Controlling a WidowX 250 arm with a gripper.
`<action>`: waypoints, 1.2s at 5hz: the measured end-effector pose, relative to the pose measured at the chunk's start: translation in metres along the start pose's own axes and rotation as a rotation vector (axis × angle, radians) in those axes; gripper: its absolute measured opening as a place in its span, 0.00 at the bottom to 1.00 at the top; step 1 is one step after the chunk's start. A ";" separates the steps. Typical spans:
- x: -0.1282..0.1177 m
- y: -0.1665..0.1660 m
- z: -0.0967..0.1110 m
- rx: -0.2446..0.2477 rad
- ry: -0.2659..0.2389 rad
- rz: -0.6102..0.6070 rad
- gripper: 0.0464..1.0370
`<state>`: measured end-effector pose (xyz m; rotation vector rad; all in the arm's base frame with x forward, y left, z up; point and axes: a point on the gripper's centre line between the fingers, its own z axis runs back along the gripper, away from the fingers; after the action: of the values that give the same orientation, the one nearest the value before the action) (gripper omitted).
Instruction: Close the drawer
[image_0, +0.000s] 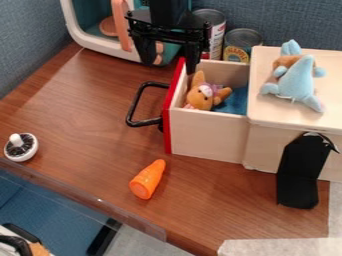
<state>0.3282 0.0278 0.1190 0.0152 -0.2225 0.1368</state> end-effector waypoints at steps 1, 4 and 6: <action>-0.005 -0.001 -0.009 -0.003 0.037 0.001 0.96; -0.017 0.104 0.004 -0.042 0.020 0.269 0.96; -0.024 0.109 -0.068 -0.042 0.149 0.301 0.96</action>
<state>0.3055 0.1351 0.0471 -0.0703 -0.0772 0.4316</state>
